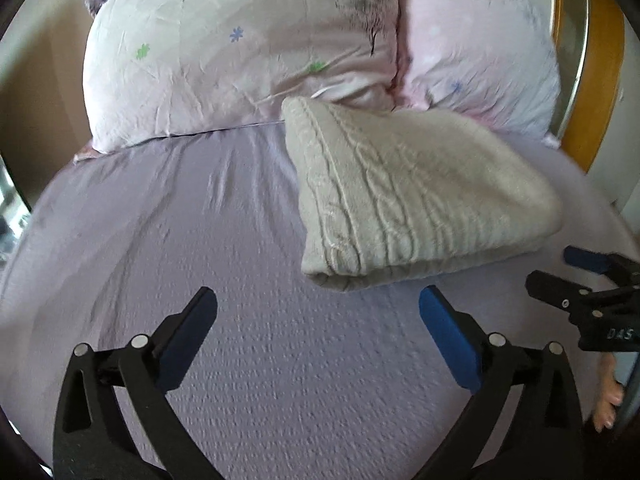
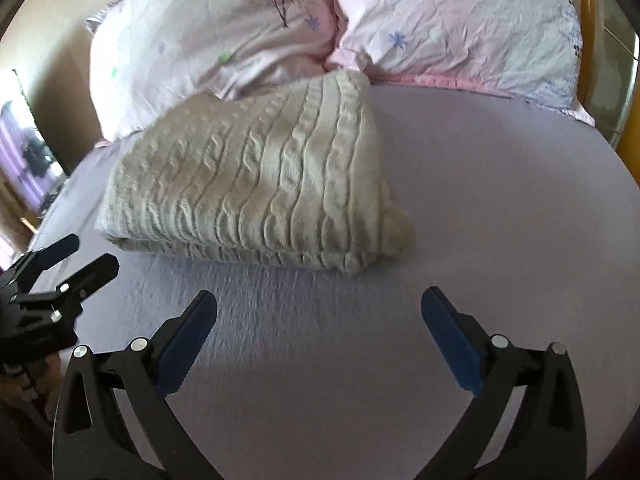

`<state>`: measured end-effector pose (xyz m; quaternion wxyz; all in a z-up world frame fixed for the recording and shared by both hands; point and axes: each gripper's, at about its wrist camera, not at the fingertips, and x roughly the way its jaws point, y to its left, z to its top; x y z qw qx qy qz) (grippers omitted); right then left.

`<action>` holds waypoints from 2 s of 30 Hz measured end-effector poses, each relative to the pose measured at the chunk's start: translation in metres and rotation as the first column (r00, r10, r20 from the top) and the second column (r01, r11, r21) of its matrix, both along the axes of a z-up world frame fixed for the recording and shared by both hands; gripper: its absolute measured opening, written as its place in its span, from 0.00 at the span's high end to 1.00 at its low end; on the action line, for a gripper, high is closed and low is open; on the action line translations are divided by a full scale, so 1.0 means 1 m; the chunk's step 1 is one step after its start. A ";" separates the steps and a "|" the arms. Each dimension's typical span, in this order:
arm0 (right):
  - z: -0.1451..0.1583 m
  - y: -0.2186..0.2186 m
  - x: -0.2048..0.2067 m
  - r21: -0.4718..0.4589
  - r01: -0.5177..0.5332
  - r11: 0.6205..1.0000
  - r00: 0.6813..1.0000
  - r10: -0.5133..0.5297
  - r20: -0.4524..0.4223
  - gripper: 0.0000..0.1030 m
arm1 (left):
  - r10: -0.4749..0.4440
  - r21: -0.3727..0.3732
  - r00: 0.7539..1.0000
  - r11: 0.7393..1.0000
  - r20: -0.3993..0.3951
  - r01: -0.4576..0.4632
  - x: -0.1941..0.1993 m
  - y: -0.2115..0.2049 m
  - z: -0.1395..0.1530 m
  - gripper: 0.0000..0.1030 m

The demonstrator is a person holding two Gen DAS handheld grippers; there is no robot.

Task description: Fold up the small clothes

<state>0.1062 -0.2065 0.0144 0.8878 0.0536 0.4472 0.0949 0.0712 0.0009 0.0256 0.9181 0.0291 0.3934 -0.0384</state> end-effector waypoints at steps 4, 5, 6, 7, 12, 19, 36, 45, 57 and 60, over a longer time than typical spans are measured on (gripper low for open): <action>-0.007 0.011 0.003 -0.056 0.019 0.998 0.999 -0.020 -0.026 0.01 | 0.004 0.041 0.998 0.999 -0.060 -0.002 0.007 -0.004 -0.012 0.02; -0.008 0.011 0.005 -0.064 0.017 0.998 0.999 -0.019 -0.026 0.01 | 0.007 0.042 0.998 0.999 -0.066 -0.004 0.008 -0.003 -0.013 0.02; -0.008 0.012 0.005 -0.072 0.016 0.997 0.999 -0.018 -0.026 0.01 | 0.004 0.034 0.997 0.999 -0.078 -0.002 0.009 -0.003 -0.014 0.02; -0.008 0.012 0.004 -0.075 0.016 0.997 1.000 -0.018 -0.026 0.01 | 0.002 0.025 0.994 1.000 -0.105 0.001 0.012 -0.002 -0.017 0.02; -0.010 0.018 0.003 -0.131 0.007 0.991 0.999 -0.011 -0.036 0.01 | 0.013 0.011 0.990 1.000 -0.142 -0.012 0.017 0.002 -0.022 0.02; -0.010 0.018 0.003 -0.138 0.001 0.990 0.999 -0.006 -0.036 0.01 | 0.010 0.007 0.990 1.000 -0.144 -0.009 0.018 0.002 -0.022 0.02; -0.010 0.018 0.003 -0.138 0.002 0.990 0.999 -0.007 -0.036 0.01 | 0.010 0.007 0.990 1.000 -0.143 -0.009 0.018 0.002 -0.023 0.02; -0.009 0.019 0.002 -0.138 0.002 0.990 0.999 -0.007 -0.036 0.01 | 0.010 0.007 0.990 1.000 -0.144 -0.009 0.018 0.002 -0.023 0.02; -0.009 0.019 0.002 -0.138 0.003 0.990 0.999 -0.008 -0.036 0.01 | 0.010 0.007 0.990 1.000 -0.144 -0.009 0.018 0.002 -0.023 0.02; -0.009 0.019 0.002 -0.138 0.003 0.990 0.999 -0.008 -0.036 0.01 | 0.010 0.007 0.990 1.000 -0.144 -0.009 0.018 0.002 -0.022 0.02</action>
